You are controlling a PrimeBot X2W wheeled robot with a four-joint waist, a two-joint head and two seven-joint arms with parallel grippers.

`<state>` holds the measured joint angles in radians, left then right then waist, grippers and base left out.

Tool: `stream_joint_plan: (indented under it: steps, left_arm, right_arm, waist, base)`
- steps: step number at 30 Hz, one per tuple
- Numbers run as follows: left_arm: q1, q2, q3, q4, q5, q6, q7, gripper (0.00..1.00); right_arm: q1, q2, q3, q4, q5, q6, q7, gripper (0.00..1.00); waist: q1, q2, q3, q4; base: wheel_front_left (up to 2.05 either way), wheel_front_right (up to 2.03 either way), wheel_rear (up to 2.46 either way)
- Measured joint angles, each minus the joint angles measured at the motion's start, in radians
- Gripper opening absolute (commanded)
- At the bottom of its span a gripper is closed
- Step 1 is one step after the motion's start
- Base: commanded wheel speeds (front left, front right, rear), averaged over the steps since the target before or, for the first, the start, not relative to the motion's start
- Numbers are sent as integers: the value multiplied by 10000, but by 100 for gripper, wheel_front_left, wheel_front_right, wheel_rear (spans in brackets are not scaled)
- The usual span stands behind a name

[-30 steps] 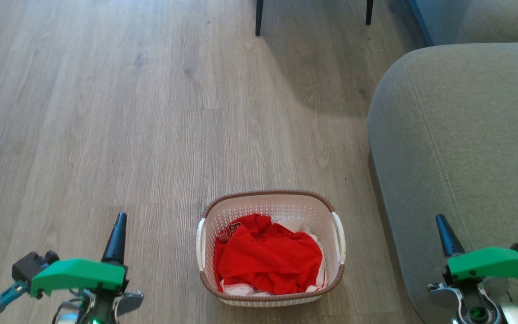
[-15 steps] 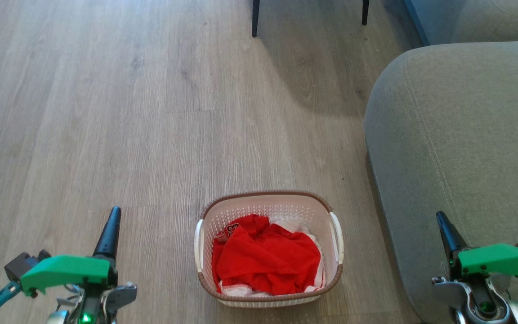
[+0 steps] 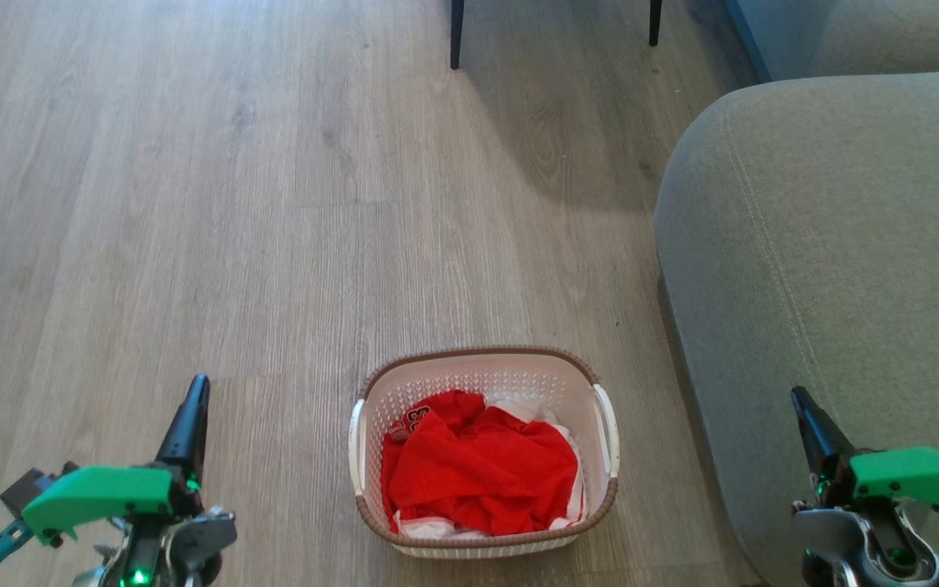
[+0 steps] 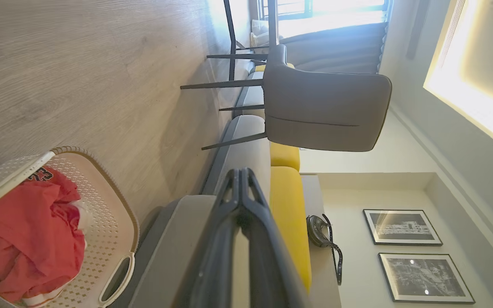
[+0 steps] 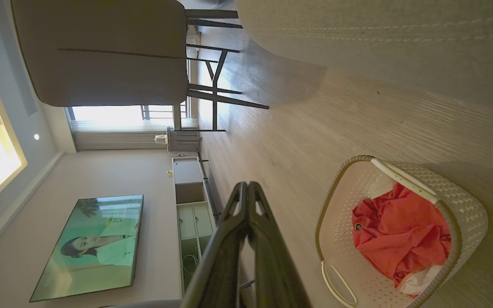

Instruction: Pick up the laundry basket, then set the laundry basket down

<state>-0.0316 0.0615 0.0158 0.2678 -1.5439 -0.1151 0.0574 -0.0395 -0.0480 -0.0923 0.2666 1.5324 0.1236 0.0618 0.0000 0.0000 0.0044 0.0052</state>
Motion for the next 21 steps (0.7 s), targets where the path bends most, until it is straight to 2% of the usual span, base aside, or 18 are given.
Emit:
stream_joint_plan:
  steps: [10, 21]
  left_arm:
    - [-174, -4, 272, 58, -884, -86, 219, 0]
    - [-174, -8, 290, 59, -884, -86, 222, 0]
  right_arm:
    - [-74, -8, -98, 88, 913, 0, 247, 0]
    - [-208, -10, -138, 90, 924, 0, 251, 0]
  waist:
    - [0, 0, -13, -53]
    - [0, 0, -13, -53]
  base:
    - [0, 0, 0]
    - [0, 0, 0]
